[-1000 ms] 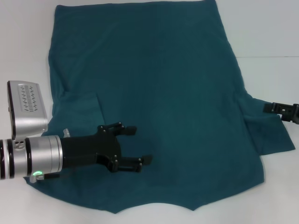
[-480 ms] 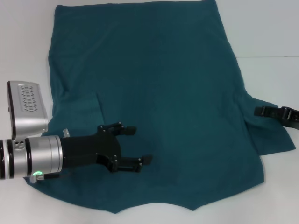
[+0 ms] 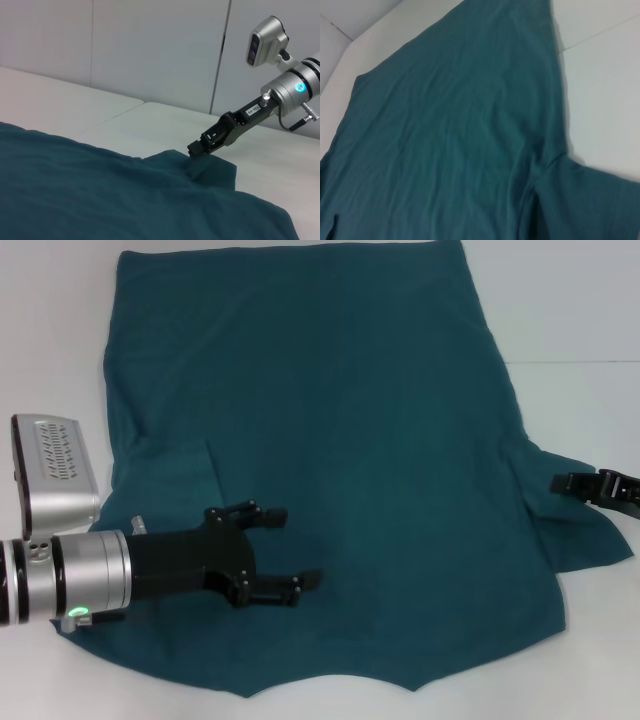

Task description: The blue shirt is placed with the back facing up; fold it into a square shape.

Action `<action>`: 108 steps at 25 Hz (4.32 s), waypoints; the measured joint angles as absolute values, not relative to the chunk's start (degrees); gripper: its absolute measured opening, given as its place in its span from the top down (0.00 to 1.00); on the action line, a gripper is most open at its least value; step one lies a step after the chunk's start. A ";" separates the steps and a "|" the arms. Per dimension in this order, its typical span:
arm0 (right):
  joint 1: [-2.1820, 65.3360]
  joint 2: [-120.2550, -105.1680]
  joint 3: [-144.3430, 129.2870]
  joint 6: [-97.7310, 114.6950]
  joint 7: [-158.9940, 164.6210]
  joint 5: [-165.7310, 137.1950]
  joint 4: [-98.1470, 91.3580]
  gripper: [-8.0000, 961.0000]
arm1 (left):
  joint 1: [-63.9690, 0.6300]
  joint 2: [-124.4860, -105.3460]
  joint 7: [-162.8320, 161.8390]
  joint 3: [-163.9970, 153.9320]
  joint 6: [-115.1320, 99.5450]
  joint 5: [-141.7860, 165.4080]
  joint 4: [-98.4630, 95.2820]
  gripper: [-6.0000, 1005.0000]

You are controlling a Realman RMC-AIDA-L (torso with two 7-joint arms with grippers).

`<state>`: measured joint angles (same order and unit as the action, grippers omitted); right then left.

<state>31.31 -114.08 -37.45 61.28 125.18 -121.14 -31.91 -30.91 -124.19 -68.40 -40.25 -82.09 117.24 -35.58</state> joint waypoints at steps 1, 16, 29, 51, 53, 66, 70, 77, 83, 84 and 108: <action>31.27 -114.08 -37.38 61.28 125.18 -121.11 -31.90 0.43 | -30.89 -124.19 -68.36 -40.23 -82.09 117.24 -35.54 0.05; 30.85 -114.17 -36.87 60.49 125.31 -120.76 -31.92 0.99 | -30.84 -124.19 -68.32 -40.16 -82.02 117.02 -35.59 0.05; 31.19 -112.81 -33.31 57.57 123.37 -120.76 -32.52 0.99 | -30.79 -124.25 -68.65 -39.93 -81.77 116.74 -35.34 0.05; 34.00 -110.63 -34.01 53.79 120.84 -121.11 -32.61 0.98 | -30.74 -124.36 -70.23 -39.73 -81.20 115.15 -35.03 0.05; 34.36 -110.46 -34.02 53.79 120.76 -121.12 -32.61 0.98 | -30.81 -124.36 -70.23 -39.73 -81.09 115.13 -34.83 0.05; 35.69 -110.04 -35.67 53.84 120.76 -121.20 -32.56 0.97 | -31.19 -124.36 -70.23 -39.63 -80.32 115.12 -34.63 0.05; 36.37 -110.26 -37.15 54.66 120.98 -121.21 -32.54 0.97 | -31.20 -124.36 -70.22 -39.63 -79.95 114.57 -34.63 0.05; 38.41 -110.46 -40.67 55.33 121.58 -121.20 -32.54 0.97 | -31.20 -124.36 -70.29 -39.64 -79.69 114.43 -34.53 0.05; 40.92 -110.61 -43.04 55.47 121.72 -121.20 -32.21 0.96 | -31.19 -124.32 -70.36 -39.60 -79.37 114.42 -33.95 0.05; 41.40 -110.69 -43.60 55.50 121.82 -121.20 -32.09 0.96 | -31.20 -124.30 -70.37 -39.58 -79.21 114.42 -33.91 0.05; 46.64 -113.56 -51.79 55.29 129.07 -127.18 -31.81 0.95 | -31.23 -124.20 -70.40 -39.38 -78.10 114.43 -33.92 0.05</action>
